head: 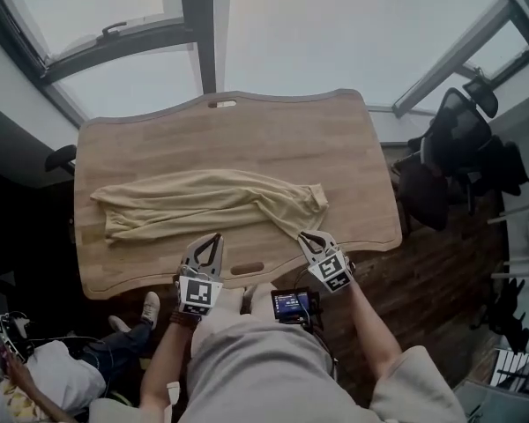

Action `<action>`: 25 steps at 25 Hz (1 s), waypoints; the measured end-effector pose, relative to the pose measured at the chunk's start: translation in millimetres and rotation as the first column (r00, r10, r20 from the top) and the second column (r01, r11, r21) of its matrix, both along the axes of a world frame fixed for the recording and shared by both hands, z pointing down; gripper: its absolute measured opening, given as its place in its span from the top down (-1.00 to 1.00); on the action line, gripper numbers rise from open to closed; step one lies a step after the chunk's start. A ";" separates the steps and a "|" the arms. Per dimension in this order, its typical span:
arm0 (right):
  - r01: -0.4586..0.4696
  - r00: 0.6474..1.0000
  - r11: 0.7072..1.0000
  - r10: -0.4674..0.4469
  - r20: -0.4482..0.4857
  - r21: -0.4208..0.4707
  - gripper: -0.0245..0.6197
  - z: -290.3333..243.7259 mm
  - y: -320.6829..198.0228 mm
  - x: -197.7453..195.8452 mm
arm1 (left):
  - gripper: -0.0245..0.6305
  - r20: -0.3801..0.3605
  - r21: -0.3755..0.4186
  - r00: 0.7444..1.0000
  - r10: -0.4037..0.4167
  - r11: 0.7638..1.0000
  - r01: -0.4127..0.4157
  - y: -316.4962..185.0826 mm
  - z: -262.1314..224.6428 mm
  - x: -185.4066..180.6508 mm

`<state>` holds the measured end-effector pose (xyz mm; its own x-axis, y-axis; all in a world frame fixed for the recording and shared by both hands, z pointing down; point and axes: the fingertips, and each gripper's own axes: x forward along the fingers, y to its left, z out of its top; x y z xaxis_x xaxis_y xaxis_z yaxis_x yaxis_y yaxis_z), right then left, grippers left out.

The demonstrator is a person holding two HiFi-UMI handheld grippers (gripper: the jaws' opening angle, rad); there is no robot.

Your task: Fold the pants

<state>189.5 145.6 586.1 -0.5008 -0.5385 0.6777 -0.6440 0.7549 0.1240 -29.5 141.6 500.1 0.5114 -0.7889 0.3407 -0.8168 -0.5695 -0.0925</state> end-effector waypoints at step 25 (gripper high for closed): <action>0.187 0.944 0.905 -0.273 -0.184 -0.383 0.77 174.5 1.8 40.1 | 0.90 0.086 -0.199 0.994 0.068 0.979 -0.050 -87.4 74.8 39.2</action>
